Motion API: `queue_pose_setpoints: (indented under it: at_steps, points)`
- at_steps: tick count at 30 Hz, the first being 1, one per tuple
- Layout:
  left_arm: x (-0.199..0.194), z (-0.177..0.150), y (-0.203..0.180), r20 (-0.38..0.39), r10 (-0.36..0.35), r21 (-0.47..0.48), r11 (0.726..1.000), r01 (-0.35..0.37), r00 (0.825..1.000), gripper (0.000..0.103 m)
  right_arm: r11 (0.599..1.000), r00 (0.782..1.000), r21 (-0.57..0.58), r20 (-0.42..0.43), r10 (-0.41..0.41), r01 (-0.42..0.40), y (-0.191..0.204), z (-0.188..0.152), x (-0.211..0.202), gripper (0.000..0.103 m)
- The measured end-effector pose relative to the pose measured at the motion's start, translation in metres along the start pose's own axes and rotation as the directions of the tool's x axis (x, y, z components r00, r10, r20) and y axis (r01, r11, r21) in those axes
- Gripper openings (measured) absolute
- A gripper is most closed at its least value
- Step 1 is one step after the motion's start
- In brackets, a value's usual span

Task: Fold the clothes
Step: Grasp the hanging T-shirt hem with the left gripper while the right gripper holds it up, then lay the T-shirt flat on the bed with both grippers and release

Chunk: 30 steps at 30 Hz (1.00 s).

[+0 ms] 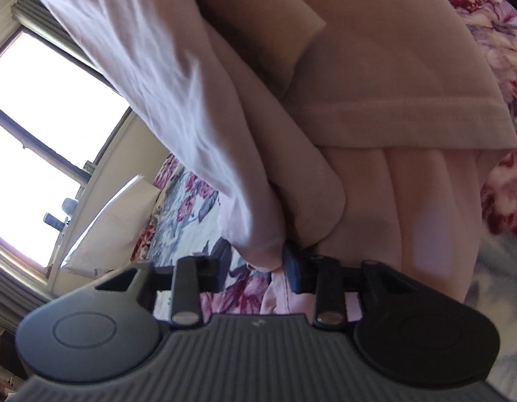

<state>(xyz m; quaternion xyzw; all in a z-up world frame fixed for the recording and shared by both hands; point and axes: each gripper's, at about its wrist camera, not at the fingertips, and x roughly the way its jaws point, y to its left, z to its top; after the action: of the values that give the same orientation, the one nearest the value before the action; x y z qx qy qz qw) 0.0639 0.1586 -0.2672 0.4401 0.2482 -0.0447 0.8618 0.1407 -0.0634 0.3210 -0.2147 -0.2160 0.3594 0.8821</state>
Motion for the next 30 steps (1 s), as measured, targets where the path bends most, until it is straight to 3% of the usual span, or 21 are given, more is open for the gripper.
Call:
queue_pose_setpoints:
  at_steps: [1, 4, 7, 10, 12, 15, 18, 20, 22, 23, 25, 30]
  points:
    - [-0.001, 0.0, 0.001, 0.003, -0.014, -0.019, 1.0, 0.014, 1.0, 0.003, 1.0, 1.0, 0.004, 0.0, -0.001, 0.001, -0.001, -0.001, 0.0, 0.0]
    - [-0.011, -0.001, 0.016, 0.014, 0.006, -0.128, 0.992, -0.005, 1.0, 0.001, 1.0, 1.0, 0.008, -0.007, -0.018, 0.018, -0.007, -0.005, -0.002, 0.0]
    - [-0.037, 0.002, 0.046, 0.035, 0.132, -0.238, 0.964, -0.12, 0.991, 0.001, 0.999, 0.998, 0.011, -0.022, -0.051, 0.051, -0.018, -0.009, -0.008, 0.0]
    - [-0.078, 0.008, 0.079, 0.056, 0.272, -0.296, 0.923, -0.245, 0.961, 0.001, 0.996, 0.995, 0.02, -0.039, -0.09, 0.091, -0.032, -0.013, -0.018, 0.0]
    - [-0.112, 0.018, 0.1, 0.073, 0.379, -0.292, 0.893, -0.343, 0.923, 0.001, 0.993, 0.993, 0.031, -0.045, -0.114, 0.115, -0.042, -0.014, -0.028, 0.0]
    - [-0.163, 0.022, 0.14, 0.073, 0.51, -0.337, 0.821, -0.46, 0.857, 0.001, 0.986, 0.987, 0.054, -0.047, -0.155, 0.157, -0.06, -0.013, -0.048, 0.0]
    - [-0.216, 0.023, 0.187, 0.028, 0.617, -0.426, 0.719, -0.549, 0.787, 0.001, 0.978, 0.98, 0.069, -0.053, -0.193, 0.197, -0.08, -0.016, -0.069, 0.0]
    - [-0.232, 0.025, 0.209, 0.002, 0.653, -0.469, 0.669, -0.576, 0.757, 0.001, 0.971, 0.973, 0.07, -0.067, -0.222, 0.227, -0.093, -0.02, -0.081, 0.0]
    - [-0.261, 0.031, 0.232, -0.025, 0.699, -0.525, 0.599, -0.604, 0.715, 0.001, 0.963, 0.964, 0.079, -0.089, -0.251, 0.258, -0.109, -0.027, -0.094, 0.001]
    - [-0.261, 0.039, 0.239, -0.029, 0.714, -0.537, 0.579, -0.613, 0.699, 0.001, 0.96, 0.96, 0.079, -0.099, -0.261, 0.269, -0.115, -0.03, -0.1, 0.001]
    - [-0.289, 0.049, 0.253, -0.032, 0.759, -0.56, 0.526, -0.64, 0.651, 0.001, 0.959, 0.956, 0.057, -0.121, -0.269, 0.277, -0.123, -0.037, -0.115, 0.0]
    - [-0.329, 0.088, 0.259, 0.01, 0.837, -0.606, 0.44, -0.663, 0.547, 0.001, 0.96, 0.956, 0.04, -0.107, -0.272, 0.278, -0.132, -0.045, -0.168, 0.0]
